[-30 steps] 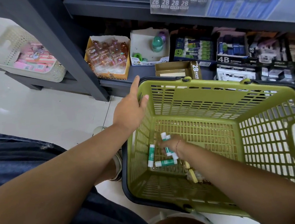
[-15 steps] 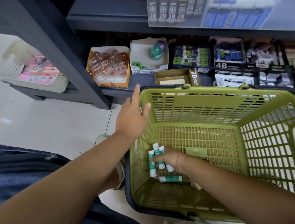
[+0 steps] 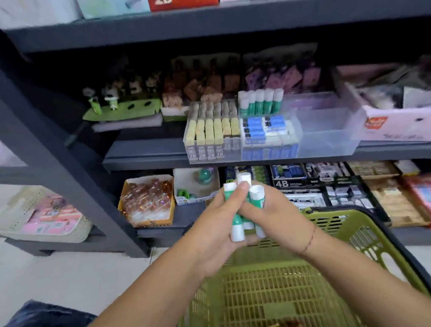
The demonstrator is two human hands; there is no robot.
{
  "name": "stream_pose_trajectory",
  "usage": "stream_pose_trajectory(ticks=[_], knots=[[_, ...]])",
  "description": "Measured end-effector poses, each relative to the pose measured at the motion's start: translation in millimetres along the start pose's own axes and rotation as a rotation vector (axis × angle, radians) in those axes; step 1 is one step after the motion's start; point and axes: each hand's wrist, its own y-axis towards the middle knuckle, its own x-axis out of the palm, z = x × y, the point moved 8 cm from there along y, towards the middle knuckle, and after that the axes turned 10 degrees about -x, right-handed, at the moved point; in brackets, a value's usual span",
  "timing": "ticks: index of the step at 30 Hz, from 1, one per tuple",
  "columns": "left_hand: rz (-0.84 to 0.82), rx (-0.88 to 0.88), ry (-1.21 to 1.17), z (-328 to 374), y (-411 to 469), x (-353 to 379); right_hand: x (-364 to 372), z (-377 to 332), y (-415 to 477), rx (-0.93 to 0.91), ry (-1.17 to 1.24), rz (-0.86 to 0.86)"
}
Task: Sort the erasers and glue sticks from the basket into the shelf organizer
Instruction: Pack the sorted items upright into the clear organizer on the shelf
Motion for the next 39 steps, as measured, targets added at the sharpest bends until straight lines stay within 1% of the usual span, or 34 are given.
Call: stream_pose_trajectory(ticks=[2,4,5,8,10,13,16,19,22,23,25,28,30,32,34,36,39], knots=[[-0.032,0.017,-0.046,13,-3,9,-10,-13,6,-0.089,-0.193,0.022],[-0.023,0.015,-0.078,22,-4,16,-20,-24,11,-0.182,-0.441,0.061],[-0.017,0.004,-0.099,24,-3,18,-24,-27,11,-0.202,-0.52,0.085],[-0.019,-0.026,-0.209,33,-2,26,-30,-32,7,-0.238,-0.617,0.166],[-0.015,-0.032,-0.31,40,-1,29,-30,-31,2,-0.285,-0.643,0.196],[0.001,-0.029,-0.421,45,3,30,-34,-25,-1,-0.332,-0.575,0.22],[-0.008,-0.029,-0.461,41,10,32,-37,-29,-1,-0.398,-0.502,0.24],[0.001,-0.003,-0.445,46,15,28,-51,-43,-1,-0.434,-0.43,0.315],[0.054,0.042,-0.407,60,18,14,-87,-61,21,-0.321,-0.369,0.332],[0.085,0.058,-0.402,65,19,7,-102,-68,34,-0.297,-0.402,0.337],[0.118,0.087,-0.406,73,20,0,-136,-78,66,-0.251,-0.562,0.342],[0.134,0.105,-0.423,81,22,-5,-164,-79,115,-0.067,-0.875,0.221],[0.14,0.11,-0.423,83,23,-5,-167,-77,140,-0.053,-1.016,0.138],[0.137,0.115,-0.408,84,24,-4,-162,-71,160,-0.058,-1.104,0.082],[0.127,0.127,-0.388,86,25,-2,-155,-57,176,-0.026,-1.176,0.012],[0.117,0.142,-0.363,87,26,-1,-146,-44,188,-0.014,-1.196,-0.04],[0.119,0.143,-0.34,87,27,-3,-140,-34,192,-0.019,-1.166,-0.017]])
